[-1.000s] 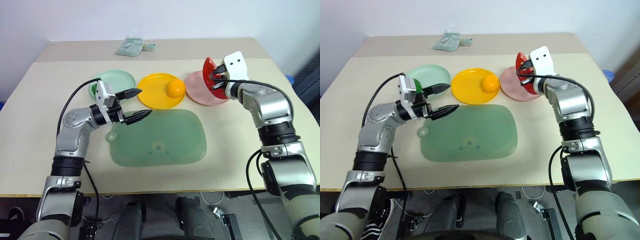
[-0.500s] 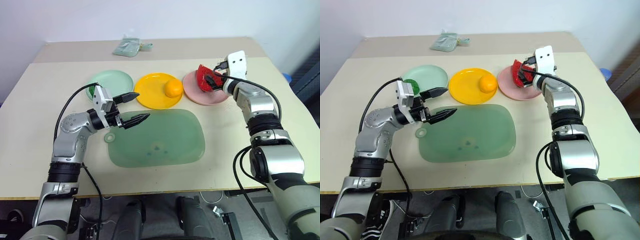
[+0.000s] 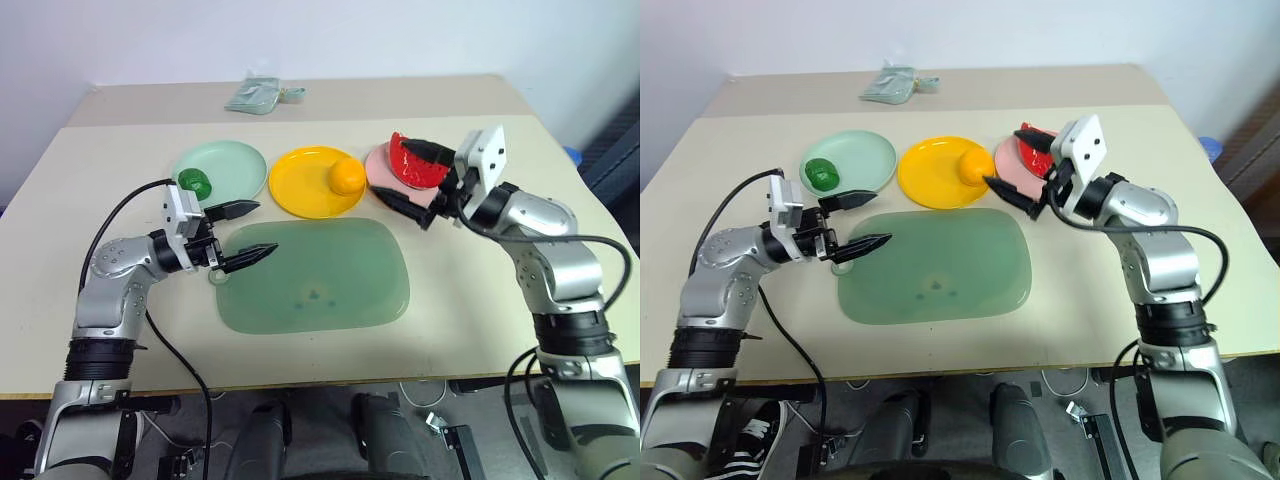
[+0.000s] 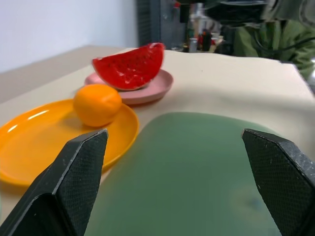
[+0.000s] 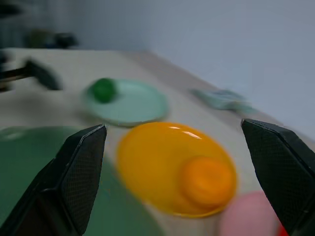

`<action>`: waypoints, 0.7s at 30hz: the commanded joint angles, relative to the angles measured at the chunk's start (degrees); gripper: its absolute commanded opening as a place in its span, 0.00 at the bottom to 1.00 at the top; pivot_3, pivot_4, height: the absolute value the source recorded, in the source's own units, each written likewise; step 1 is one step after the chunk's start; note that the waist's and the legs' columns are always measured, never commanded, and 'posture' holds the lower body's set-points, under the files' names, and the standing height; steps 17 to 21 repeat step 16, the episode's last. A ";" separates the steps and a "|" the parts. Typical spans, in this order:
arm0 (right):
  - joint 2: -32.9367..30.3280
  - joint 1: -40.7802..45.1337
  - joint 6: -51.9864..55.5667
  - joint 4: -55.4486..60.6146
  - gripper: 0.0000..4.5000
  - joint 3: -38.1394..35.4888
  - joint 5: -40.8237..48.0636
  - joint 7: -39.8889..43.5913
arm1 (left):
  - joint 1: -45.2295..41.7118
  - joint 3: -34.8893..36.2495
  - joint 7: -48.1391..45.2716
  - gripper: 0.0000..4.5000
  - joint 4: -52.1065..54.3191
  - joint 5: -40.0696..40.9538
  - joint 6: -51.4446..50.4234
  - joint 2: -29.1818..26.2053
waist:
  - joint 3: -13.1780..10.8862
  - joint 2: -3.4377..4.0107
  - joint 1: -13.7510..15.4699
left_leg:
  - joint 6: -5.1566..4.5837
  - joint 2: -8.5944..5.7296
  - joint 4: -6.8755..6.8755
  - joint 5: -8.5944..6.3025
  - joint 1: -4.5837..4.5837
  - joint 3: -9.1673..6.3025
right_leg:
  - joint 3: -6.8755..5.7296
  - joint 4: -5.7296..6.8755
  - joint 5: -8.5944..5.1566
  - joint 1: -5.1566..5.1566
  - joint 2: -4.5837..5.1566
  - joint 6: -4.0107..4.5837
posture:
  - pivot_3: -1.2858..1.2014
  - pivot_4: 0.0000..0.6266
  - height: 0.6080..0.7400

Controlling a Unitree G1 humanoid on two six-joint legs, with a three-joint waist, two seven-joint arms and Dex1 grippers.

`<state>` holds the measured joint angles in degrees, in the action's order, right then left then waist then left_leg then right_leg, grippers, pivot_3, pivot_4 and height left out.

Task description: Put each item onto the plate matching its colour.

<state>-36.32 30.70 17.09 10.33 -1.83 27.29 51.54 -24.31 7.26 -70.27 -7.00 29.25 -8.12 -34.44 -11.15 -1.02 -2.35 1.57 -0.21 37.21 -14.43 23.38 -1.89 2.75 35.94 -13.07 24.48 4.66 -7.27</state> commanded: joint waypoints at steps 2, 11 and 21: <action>-3.73 -5.74 2.03 8.41 0.99 -2.62 5.56 5.80 | 1.06 3.32 -1.52 1.00 2.49 3.29 -0.85 -2.18 | 0.01 -0.02 0.16 | 0.00 0.01 -0.01 0.00 0.00 -0.01 | -0.01 -0.02 0.00 -0.02 0.00 0.00 | 0.52 0.24 1.00; -5.77 -13.64 2.25 15.67 0.99 -3.48 6.24 6.63 | -0.65 1.04 -3.89 1.00 -0.51 2.40 0.68 -0.23 | 0.02 -0.05 1.35 | 0.00 -0.01 0.05 0.00 0.00 0.03 | 0.00 -0.04 0.00 -0.04 0.01 -0.01 | 0.52 0.24 1.00; -6.36 -12.07 1.41 13.65 0.99 -3.96 5.13 6.80 | -2.15 0.88 -3.86 1.00 -0.55 2.75 0.61 0.93 | 0.02 -0.05 1.65 | 0.00 -0.01 0.14 0.00 0.01 0.03 | 0.00 -0.03 0.00 -0.08 0.01 -0.01 | 0.52 0.24 1.00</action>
